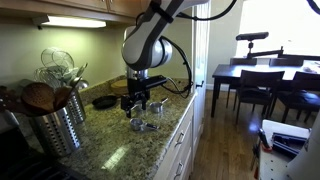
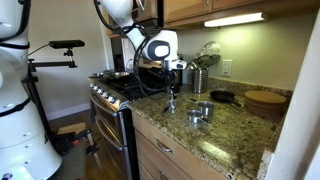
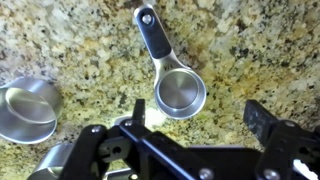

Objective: Put the measuring cups one inside the other

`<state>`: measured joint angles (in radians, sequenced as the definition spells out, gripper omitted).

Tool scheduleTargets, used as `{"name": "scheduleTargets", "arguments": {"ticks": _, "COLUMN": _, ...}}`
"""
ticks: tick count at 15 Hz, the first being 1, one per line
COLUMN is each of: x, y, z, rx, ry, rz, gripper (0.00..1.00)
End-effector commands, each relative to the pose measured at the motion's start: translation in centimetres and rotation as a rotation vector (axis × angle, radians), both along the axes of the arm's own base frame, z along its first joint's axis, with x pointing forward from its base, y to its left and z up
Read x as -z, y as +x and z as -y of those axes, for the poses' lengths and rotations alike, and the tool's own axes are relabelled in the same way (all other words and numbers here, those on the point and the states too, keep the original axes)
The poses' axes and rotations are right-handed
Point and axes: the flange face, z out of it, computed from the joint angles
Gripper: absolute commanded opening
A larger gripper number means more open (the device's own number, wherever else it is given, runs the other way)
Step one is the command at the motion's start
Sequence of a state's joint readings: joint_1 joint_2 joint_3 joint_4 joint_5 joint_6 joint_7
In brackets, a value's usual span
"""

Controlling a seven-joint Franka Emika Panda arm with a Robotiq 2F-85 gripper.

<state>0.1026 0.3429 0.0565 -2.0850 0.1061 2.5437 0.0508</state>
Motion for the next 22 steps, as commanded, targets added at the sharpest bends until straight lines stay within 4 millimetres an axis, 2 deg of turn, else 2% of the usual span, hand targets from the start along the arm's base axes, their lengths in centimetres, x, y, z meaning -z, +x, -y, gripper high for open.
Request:
{"name": "scheduleTargets", "arguments": {"ticks": 1, "x": 0.6, "y": 1.6, "z": -0.1, "rx": 0.024, "ry": -0.004, "rz": 0.014, "gripper": 1.0}}
{"name": "scheduleTargets", "arguments": {"ticks": 8, "x": 2.2, "y": 2.8, "z": -0.2, "rx": 0.019, "ry": -0.01, "rz": -0.006, "gripper": 1.0}}
{"name": "scheduleTargets", "arguments": {"ticks": 14, "x": 3.7, "y": 2.5, "z": -0.1, "rx": 0.017, "ry": -0.016, "rz": -0.05, "gripper": 1.0}}
{"name": "scheduleTargets", "arguments": {"ticks": 22, "x": 4.5, "y": 2.2, "z": 0.0, "rx": 0.008, "ry": -0.029, "rz": -0.062, "gripper": 1.0}}
